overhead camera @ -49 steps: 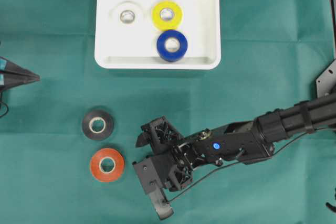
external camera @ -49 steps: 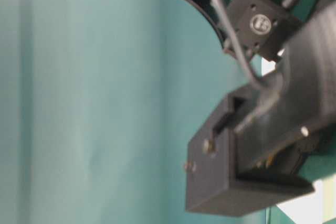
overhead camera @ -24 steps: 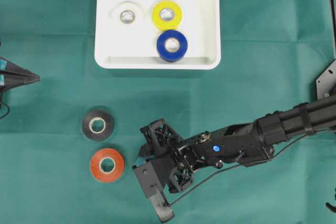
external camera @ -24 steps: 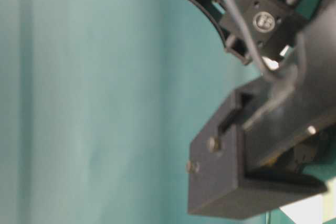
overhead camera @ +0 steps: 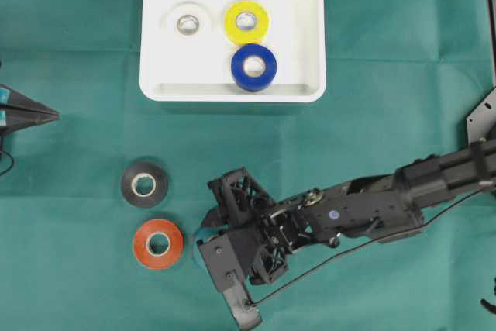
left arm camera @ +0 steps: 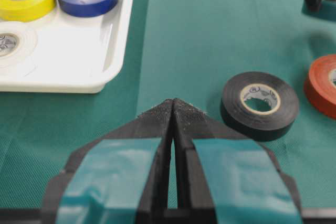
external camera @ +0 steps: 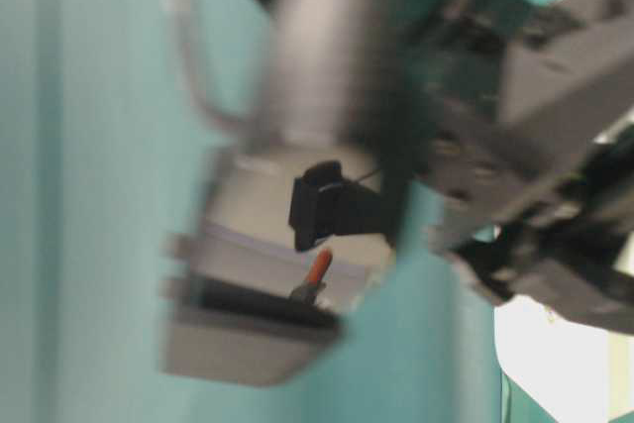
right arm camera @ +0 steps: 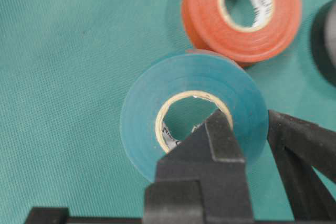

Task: Put the tape into the white case with the right arm.
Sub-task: 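Move the right gripper down over the teal tape roll and grip it, then lift the teal roll and set it in the tray's lower left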

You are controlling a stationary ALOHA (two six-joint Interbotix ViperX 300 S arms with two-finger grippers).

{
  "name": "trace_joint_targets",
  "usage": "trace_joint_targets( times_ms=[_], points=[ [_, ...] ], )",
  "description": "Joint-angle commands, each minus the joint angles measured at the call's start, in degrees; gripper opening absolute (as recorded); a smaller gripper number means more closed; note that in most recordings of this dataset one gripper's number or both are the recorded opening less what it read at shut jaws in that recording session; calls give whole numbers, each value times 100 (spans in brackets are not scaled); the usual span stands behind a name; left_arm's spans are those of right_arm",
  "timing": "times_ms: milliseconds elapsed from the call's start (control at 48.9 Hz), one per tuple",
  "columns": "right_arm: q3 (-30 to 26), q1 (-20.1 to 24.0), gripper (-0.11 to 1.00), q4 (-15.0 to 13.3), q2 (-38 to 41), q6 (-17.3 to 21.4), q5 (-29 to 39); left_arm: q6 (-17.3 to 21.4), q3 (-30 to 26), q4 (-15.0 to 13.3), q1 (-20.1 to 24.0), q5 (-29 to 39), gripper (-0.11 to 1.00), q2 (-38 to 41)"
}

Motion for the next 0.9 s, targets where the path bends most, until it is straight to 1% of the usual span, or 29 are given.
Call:
trace_joint_targets(
  times_ms=[0,205,430,553,635,757,880],
  points=[
    [-114,9,0,-9,-369,9,123,0,-70,-18,9,-53,0,53],
    [-105,9,0,-9,-387,9,185,0,-70,-9,9,-44,0,44],
    [-105,-176,0,-18,-387,18,185,0,-70,-9,9,-44,0,53],
    [-97,-404,0,-35,-387,9,149,0,-70,-9,9,-44,0,44],
    [-88,-589,0,-97,-387,0,123,0,-70,-9,9,-44,0,53],
    [-88,-923,0,-202,-387,0,35,0,-70,-9,9,-44,0,53],
    [-97,-1292,0,-246,-396,-18,-44,0,-70,-9,9,-44,0,53]
  ],
)
